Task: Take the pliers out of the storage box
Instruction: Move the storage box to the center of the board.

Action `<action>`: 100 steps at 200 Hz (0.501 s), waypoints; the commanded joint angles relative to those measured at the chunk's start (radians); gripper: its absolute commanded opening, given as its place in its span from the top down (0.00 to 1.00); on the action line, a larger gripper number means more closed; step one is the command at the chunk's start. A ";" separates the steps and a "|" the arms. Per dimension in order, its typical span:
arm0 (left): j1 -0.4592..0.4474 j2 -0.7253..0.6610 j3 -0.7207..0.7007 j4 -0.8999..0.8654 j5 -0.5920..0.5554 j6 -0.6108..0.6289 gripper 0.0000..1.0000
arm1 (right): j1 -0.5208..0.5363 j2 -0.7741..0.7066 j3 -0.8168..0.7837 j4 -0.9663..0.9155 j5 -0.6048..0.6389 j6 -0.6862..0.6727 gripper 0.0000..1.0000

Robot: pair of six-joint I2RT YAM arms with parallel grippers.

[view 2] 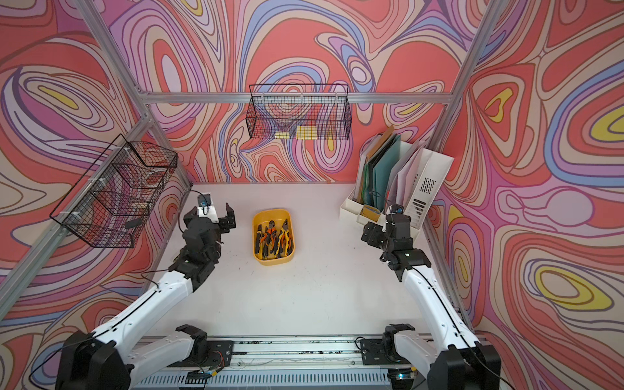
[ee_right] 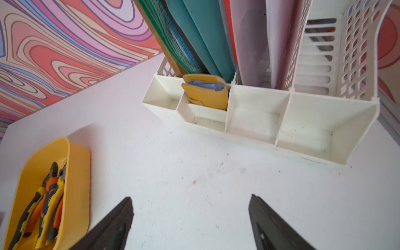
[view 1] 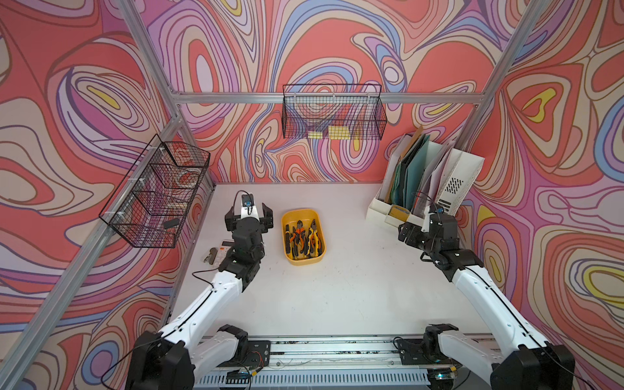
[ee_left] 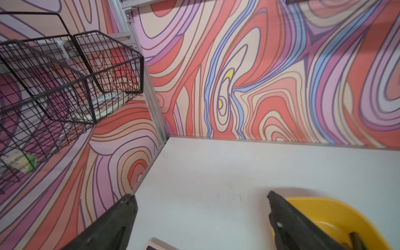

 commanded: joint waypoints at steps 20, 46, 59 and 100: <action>0.018 0.257 0.416 -0.889 0.351 -0.223 0.00 | 0.003 0.058 0.148 -0.215 -0.119 -0.009 0.15; 0.009 0.399 0.540 -1.050 0.475 -0.265 0.01 | 0.006 0.074 0.194 -0.277 -0.125 -0.013 0.15; 0.006 0.418 0.537 -1.053 0.508 -0.294 0.03 | 0.007 0.072 0.199 -0.287 -0.134 -0.018 0.15; 0.007 0.521 0.561 -1.051 0.563 -0.391 0.09 | 0.020 0.081 0.214 -0.331 -0.161 -0.042 0.14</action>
